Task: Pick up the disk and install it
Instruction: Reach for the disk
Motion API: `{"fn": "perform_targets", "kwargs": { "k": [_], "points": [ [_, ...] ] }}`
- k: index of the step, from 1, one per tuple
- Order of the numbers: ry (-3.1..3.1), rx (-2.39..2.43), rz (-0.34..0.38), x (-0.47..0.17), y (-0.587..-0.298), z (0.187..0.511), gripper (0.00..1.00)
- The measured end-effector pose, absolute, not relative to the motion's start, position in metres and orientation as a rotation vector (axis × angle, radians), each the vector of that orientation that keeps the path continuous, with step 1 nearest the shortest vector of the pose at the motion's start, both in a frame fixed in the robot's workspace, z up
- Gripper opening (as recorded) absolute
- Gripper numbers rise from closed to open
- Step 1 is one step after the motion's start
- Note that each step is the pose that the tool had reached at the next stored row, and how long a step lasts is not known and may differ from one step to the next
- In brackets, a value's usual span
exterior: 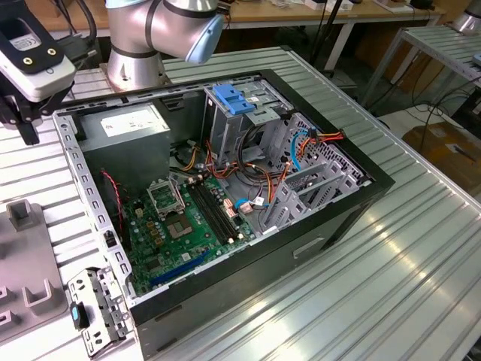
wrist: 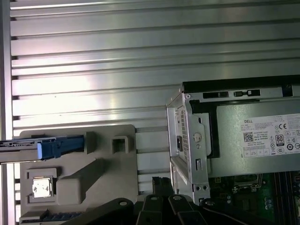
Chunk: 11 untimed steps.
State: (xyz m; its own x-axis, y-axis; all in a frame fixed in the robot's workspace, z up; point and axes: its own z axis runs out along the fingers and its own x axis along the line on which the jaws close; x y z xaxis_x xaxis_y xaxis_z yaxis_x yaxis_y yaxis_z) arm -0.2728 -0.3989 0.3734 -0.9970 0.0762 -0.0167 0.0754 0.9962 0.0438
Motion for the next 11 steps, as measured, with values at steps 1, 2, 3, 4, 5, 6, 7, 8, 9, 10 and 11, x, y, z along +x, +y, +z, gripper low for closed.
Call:
{"fn": "perform_targets", "kwargs": {
  "k": [1, 2, 3, 4, 5, 6, 7, 8, 9, 10, 11],
  "points": [
    [3.12, 0.119, 0.067, -0.2738, -0.3989, 0.3732, 0.11],
    [3.12, 0.119, 0.067, -0.2739, -0.3989, 0.373, 0.11],
    [3.12, 0.118, 0.067, -0.274, -0.3989, 0.3731, 0.11],
    [3.121, 0.118, 0.067, -0.274, -0.3989, 0.3731, 0.11],
    [3.121, 0.119, 0.067, -0.2741, -0.3989, 0.3731, 0.11],
    [3.12, 0.119, 0.067, -0.2741, -0.3989, 0.3731, 0.11],
    [3.121, 0.119, 0.067, -0.2741, -0.3989, 0.3731, 0.11],
    [3.121, 0.119, 0.067, -0.2741, -0.3989, 0.3731, 0.11],
    [3.121, 0.119, 0.067, -0.2741, -0.3989, 0.3731, 0.11],
    [3.121, 0.119, 0.067, -0.2741, -0.3989, 0.373, 0.11],
    [3.12, 0.119, 0.067, -0.2743, -0.3989, 0.373, 0.11]
  ]
}}
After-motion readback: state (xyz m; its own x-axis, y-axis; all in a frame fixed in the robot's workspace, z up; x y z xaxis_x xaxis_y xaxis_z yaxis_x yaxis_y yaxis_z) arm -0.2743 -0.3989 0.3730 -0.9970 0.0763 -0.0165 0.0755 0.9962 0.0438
